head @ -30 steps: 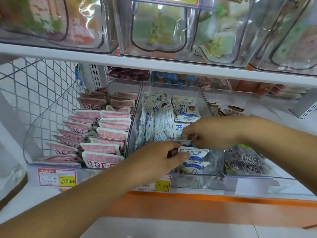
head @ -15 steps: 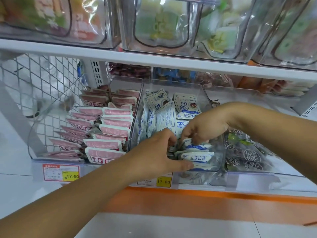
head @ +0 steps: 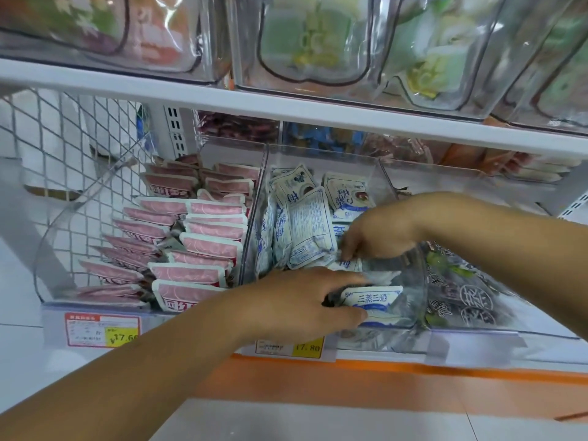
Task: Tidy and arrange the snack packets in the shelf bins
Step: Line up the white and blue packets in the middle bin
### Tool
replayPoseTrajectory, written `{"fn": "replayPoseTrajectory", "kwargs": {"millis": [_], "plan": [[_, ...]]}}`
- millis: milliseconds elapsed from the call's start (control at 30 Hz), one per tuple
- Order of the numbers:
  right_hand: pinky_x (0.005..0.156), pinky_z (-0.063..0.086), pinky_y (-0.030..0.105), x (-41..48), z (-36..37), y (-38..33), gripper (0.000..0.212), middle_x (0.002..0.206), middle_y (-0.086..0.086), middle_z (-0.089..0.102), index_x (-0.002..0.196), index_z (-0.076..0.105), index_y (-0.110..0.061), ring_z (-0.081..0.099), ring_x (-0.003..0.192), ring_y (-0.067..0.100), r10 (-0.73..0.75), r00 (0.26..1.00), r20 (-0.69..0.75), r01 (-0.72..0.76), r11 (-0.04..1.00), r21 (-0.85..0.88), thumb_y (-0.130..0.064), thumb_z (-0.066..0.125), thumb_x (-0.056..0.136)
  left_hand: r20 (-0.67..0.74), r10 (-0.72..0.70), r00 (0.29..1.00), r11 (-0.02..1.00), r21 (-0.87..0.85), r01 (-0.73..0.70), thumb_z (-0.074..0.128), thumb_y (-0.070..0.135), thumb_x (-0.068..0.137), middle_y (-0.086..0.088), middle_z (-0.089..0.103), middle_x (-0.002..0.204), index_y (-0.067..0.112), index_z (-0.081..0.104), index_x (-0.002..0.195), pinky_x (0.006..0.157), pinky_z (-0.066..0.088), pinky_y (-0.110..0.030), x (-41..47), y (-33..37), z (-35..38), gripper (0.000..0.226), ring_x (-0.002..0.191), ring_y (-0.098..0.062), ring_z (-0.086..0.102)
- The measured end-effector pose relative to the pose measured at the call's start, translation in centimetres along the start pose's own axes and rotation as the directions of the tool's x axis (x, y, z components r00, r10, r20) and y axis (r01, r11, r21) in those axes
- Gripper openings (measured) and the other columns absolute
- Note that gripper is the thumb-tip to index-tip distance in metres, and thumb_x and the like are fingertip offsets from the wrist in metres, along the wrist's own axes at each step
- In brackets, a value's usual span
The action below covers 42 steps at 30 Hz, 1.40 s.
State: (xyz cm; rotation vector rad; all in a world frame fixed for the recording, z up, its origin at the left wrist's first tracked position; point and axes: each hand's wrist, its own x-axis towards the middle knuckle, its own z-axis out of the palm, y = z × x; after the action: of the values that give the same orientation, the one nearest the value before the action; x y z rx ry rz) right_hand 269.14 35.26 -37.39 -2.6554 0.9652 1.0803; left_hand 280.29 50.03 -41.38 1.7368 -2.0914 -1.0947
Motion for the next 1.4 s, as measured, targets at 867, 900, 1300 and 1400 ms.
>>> {"fn": "replayPoseTrajectory", "kwargs": {"millis": [867, 900, 1300, 1400], "plan": [[0.053, 0.037, 0.021, 2.7, -1.4, 1.1, 0.016, 0.087, 0.002, 0.061, 0.091, 0.058, -0.008, 0.048, 0.067, 0.014, 0.169, 0.975, -0.143, -0.173, 0.985, -0.016, -0.022, 0.067, 0.089, 0.111, 0.067, 0.991, 0.998, -0.016, -0.066, 0.047, 0.055, 0.094, 0.009, 0.060, 0.109, 0.044, 0.042, 0.132, 0.087, 0.047, -0.033, 0.3, -0.1, -0.2, 0.040, 0.096, -0.010, 0.058], [0.053, 0.038, 0.022, 2.9, -1.4, 1.1, 0.022, 0.075, -0.002, 0.055, 0.079, 0.054, -0.011, 0.048, 0.064, 0.013, 0.174, 0.974, -0.142, -0.176, 0.984, -0.003, -0.025, 0.068, 0.089, 0.112, 0.063, 0.992, 0.998, -0.017, -0.062, 0.047, 0.055, 0.094, 0.008, 0.060, 0.110, 0.044, 0.041, 0.133, 0.086, 0.046, -0.032, 0.3, -0.1, -0.2, 0.041, 0.096, -0.011, 0.058], [0.046, 0.040, 0.015, 1.8, -1.3, 1.3, 0.026, 0.079, 0.002, 0.054, 0.080, 0.046, -0.016, 0.052, 0.067, 0.015, 0.104, 0.983, -0.152, -0.052, 0.949, 0.311, -0.029, 0.067, 0.089, 0.092, 0.076, 0.993, 0.996, -0.049, -0.072, 0.047, 0.057, 0.092, 0.011, 0.060, 0.097, 0.042, 0.045, 0.127, 0.079, 0.047, -0.030, 0.3, -0.6, 0.1, 0.038, 0.086, -0.010, 0.057], [0.055, 0.043, 0.021, 0.7, -1.5, 1.5, 0.034, 0.098, 0.001, 0.059, 0.110, 0.054, -0.010, 0.059, 0.078, 0.019, 0.068, 0.960, -0.270, 0.037, 0.930, 0.365, -0.034, 0.065, 0.090, 0.091, 0.063, 0.994, 0.997, -0.041, -0.059, 0.047, 0.061, 0.090, 0.017, 0.058, 0.102, 0.045, 0.040, 0.131, 0.081, 0.045, -0.026, 0.4, -0.6, 0.1, 0.044, 0.088, -0.004, 0.056]]}}
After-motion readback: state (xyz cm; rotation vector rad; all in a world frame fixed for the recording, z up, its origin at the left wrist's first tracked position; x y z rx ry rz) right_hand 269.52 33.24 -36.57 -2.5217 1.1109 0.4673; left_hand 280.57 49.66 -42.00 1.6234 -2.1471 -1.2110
